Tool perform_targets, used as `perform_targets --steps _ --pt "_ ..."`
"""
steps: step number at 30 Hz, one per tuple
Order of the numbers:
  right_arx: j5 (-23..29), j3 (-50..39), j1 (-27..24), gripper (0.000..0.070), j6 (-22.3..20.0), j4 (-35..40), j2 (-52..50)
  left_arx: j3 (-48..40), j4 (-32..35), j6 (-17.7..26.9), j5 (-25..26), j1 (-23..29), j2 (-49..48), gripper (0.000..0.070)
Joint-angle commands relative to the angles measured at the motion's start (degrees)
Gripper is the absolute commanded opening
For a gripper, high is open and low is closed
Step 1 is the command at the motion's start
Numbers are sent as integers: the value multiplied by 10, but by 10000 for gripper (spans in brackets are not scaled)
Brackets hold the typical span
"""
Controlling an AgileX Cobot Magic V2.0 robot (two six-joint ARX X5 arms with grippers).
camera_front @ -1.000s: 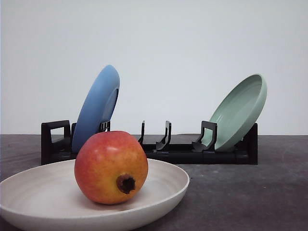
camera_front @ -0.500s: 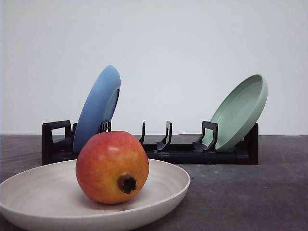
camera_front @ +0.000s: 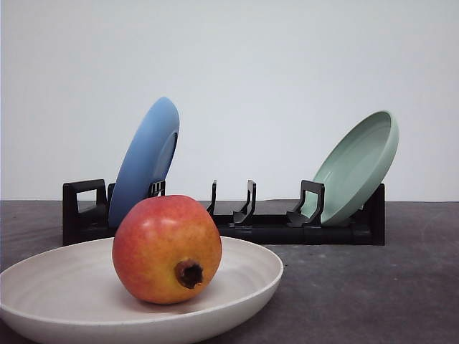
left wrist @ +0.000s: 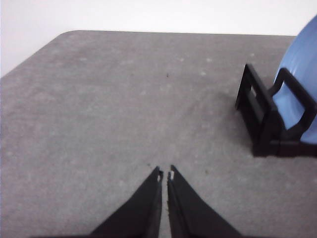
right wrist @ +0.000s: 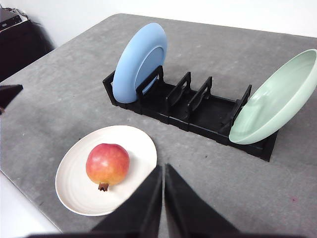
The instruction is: Place pomegranate in white plate
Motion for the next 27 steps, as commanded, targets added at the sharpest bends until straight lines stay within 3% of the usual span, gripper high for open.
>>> perform_targets --steps 1,10,27 --pt "2 6 6 0 2 7 3 -13 17 21 17 19 0 0" --pt "2 6 6 0 2 8 3 -80 132 21 27 64 -1 0" --pt "2 6 6 0 2 8 3 -82 136 26 28 66 -1 0"
